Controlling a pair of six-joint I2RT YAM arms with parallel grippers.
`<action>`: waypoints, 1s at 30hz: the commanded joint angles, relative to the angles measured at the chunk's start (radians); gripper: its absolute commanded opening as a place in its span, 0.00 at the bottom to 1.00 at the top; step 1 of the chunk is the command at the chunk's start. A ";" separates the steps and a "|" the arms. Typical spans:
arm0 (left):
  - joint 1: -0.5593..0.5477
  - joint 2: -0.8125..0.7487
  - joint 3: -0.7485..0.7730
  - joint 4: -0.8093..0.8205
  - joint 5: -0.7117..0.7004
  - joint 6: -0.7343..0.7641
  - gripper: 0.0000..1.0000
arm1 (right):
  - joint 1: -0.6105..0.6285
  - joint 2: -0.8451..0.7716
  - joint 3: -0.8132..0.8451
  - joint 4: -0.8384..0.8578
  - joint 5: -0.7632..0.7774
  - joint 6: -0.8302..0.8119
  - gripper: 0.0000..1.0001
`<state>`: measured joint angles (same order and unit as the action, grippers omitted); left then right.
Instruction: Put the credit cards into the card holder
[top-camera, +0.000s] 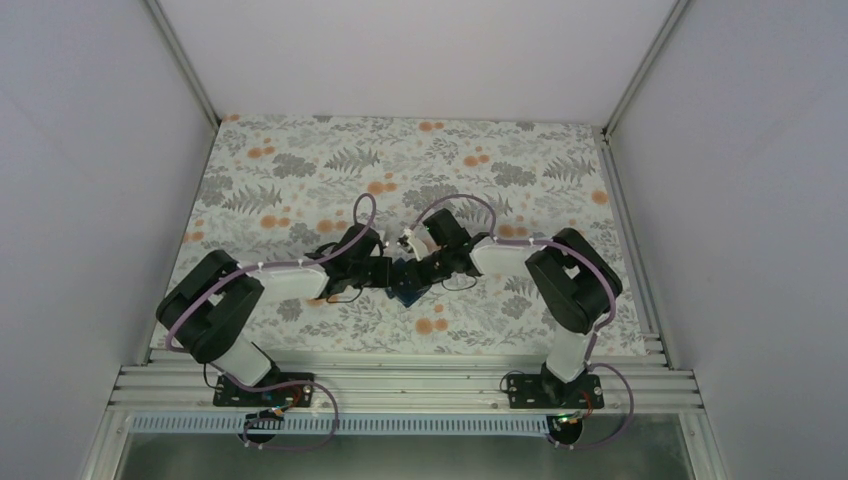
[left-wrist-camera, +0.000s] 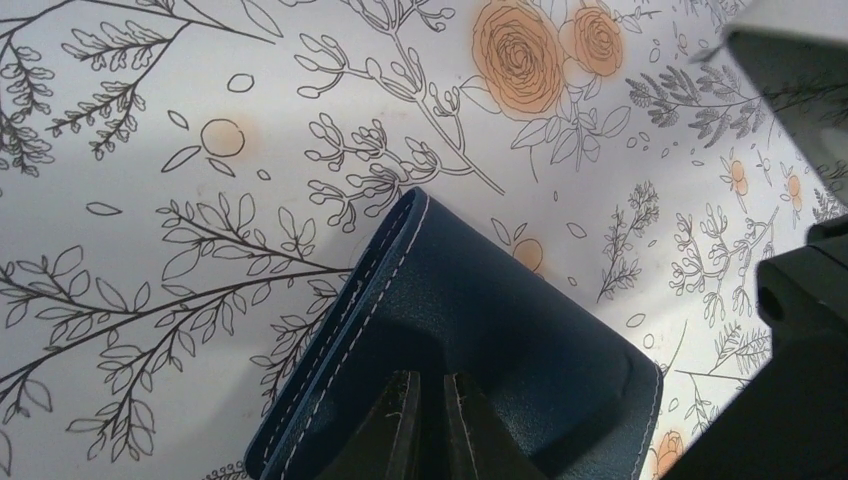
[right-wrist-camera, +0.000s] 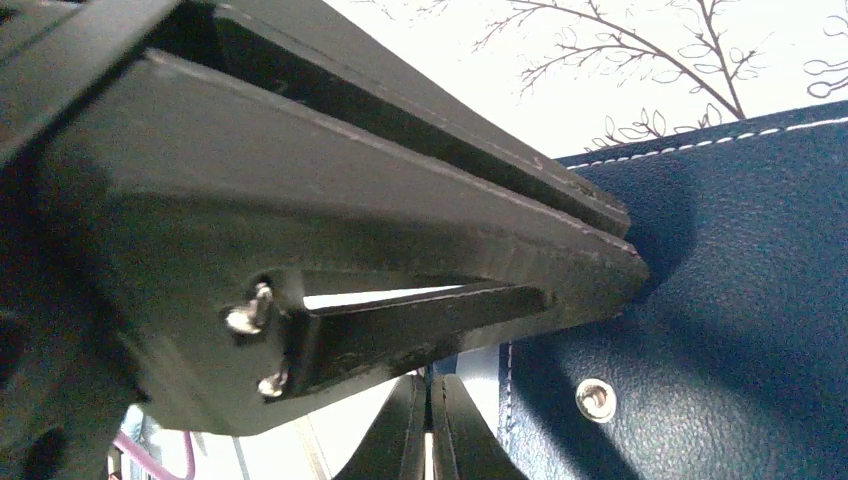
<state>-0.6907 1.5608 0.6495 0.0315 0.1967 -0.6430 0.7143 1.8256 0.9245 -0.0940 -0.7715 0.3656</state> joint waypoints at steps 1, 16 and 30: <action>0.005 0.015 -0.001 0.043 0.009 0.013 0.09 | 0.005 -0.059 0.035 -0.079 0.034 0.043 0.05; 0.006 0.025 -0.026 0.068 0.007 0.016 0.09 | -0.012 -0.095 0.040 -0.210 0.234 0.100 0.04; 0.005 0.051 -0.036 0.071 0.003 0.036 0.09 | -0.043 -0.054 0.105 -0.238 0.287 0.055 0.04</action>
<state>-0.6899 1.5867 0.6319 0.1143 0.1997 -0.6308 0.6849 1.7653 0.9863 -0.3145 -0.5213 0.4458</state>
